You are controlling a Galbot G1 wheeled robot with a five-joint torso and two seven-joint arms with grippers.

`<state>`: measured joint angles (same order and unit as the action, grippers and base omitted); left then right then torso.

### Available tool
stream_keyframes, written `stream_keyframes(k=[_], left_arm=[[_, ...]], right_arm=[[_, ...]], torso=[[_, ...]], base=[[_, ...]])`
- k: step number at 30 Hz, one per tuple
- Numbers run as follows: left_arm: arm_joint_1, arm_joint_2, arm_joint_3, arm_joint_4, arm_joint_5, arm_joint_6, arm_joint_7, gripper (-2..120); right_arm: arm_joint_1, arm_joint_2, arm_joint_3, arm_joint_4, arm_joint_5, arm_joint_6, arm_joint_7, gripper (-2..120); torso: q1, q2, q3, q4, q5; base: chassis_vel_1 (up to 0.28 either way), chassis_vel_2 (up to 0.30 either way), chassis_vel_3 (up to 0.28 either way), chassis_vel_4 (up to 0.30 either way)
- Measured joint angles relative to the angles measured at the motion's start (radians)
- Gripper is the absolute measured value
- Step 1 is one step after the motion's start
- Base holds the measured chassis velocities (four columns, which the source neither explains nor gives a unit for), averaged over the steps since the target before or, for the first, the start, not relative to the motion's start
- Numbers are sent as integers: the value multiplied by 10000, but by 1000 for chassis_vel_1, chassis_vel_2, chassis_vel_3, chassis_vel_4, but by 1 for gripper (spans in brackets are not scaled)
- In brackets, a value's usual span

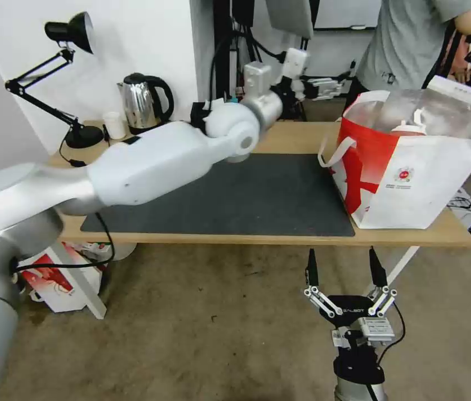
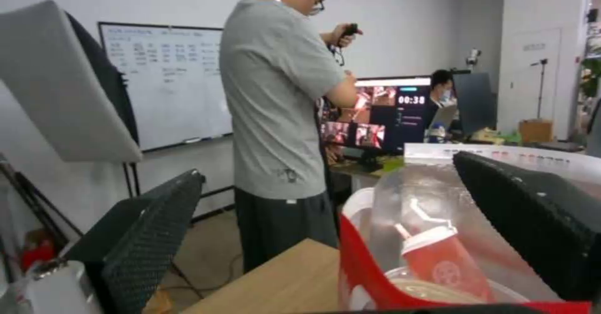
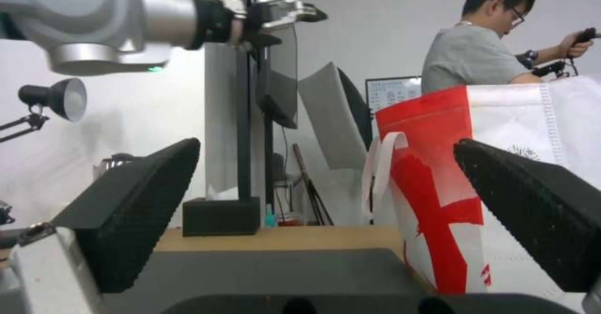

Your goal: Pick up the trash from the table and place it into the takeout bag.

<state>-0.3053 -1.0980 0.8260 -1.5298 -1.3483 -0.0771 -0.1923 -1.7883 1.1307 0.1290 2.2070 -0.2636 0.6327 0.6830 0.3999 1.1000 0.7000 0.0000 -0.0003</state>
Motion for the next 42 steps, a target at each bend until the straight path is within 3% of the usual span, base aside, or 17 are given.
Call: stream_keyframes(k=[16, 19, 25, 32, 38, 42], left_arm=[[993, 2509, -871, -2163, 280, 2, -286, 100], [1582, 3301, -1447, -2785, 461, 2, -287, 100], [2594, 4066, -2319, -3569, 683, 2, -265, 100], [5189, 5345, -4611, -4912, 1088, 17, -185, 100], [6489, 5824, -5884, -5415, 1218, 19, 47, 100], [8306, 6074, -7550, -5964, 1420, 20, 183, 100]], right_arm=[[0, 0, 0, 0, -1, 0, 0, 100], [0, 0, 0, 0, 0, 0, 0, 100], [0, 0, 0, 0, 0, 0, 0, 100], [0, 0, 0, 0, 0, 0, 0, 100], [0, 0, 0, 0, 0, 0, 0, 100], [0, 0, 0, 0, 0, 0, 0, 100]], torso=[[0, 0, 0, 2, 1], [1, 0, 0, 1, 3], [0, 0, -1, -1, 0], [0, 1, -1, 2, 2], [0, 1, 0, 0, 3], [1, 1, 0, -1, 0]], base=[[0, 0, 0, 0], [0, 0, 0, 0], [0, 0, 0, 0], [0, 0, 0, 0], [0, 0, 0, 0], [0, 0, 0, 0]])
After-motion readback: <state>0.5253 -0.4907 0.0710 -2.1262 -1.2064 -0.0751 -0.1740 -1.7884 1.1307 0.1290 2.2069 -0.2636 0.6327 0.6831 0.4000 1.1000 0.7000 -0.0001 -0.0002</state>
